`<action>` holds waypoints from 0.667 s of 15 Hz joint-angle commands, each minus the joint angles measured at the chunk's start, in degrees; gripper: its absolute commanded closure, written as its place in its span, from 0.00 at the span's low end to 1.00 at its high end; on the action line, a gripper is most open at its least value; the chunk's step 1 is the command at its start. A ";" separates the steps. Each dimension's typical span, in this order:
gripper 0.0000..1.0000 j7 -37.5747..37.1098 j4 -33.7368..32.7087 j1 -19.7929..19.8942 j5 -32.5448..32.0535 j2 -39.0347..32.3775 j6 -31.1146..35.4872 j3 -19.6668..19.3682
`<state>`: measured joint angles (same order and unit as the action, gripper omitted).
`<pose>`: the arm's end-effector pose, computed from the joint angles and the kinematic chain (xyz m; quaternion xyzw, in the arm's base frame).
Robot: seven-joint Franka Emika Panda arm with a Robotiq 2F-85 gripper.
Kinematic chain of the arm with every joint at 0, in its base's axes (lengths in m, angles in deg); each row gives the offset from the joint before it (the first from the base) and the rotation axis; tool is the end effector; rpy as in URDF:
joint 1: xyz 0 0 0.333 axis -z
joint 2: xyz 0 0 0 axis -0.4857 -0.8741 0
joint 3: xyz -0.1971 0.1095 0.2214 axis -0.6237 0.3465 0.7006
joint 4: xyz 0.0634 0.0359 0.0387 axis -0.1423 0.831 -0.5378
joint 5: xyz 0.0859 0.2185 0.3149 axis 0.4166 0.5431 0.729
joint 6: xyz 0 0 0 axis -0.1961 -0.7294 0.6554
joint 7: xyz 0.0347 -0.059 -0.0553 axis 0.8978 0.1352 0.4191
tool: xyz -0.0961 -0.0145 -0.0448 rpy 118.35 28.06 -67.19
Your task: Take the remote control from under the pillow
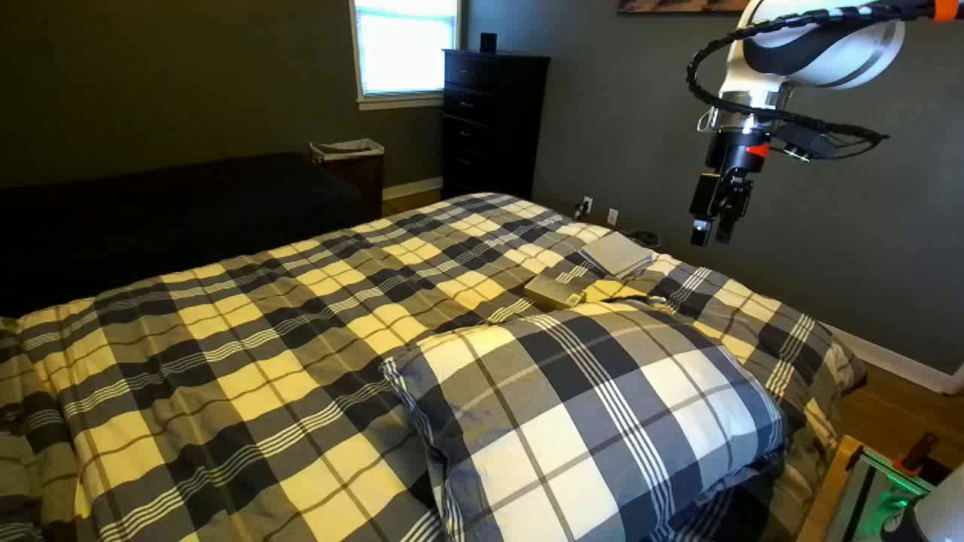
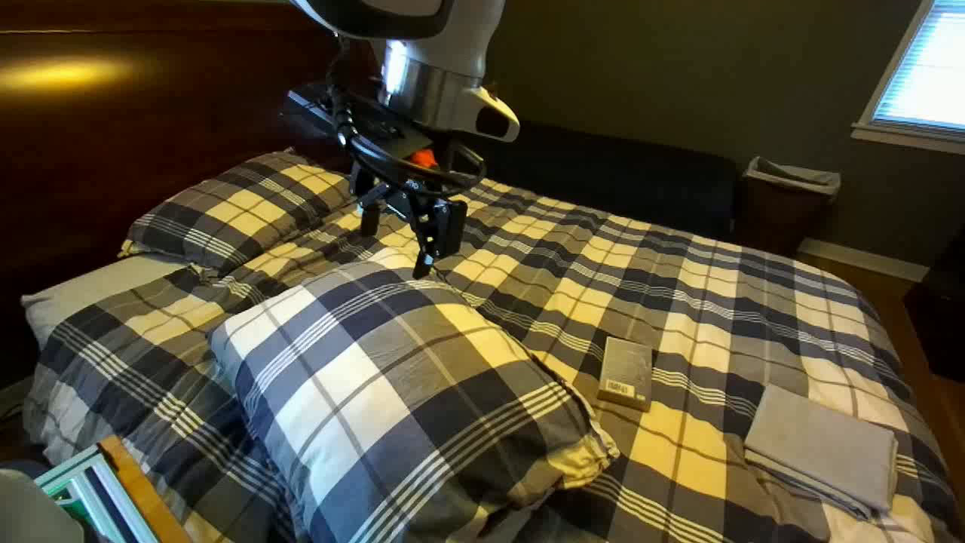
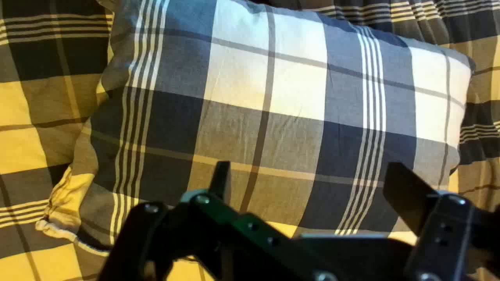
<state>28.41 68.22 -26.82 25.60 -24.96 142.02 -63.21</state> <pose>0.4046 -0.1190 0.4675 -0.9920 0.0047 0.0741 0.1016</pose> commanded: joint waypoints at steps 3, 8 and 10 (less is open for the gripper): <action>0.00 0.42 -0.10 1.46 0.43 -0.16 -0.13 1.28; 0.00 0.42 -0.10 1.46 0.42 -0.16 -0.13 1.28; 0.00 -1.04 0.42 1.80 0.54 -0.35 -0.04 1.31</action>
<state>28.41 68.22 -26.82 25.60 -24.96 142.02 -63.21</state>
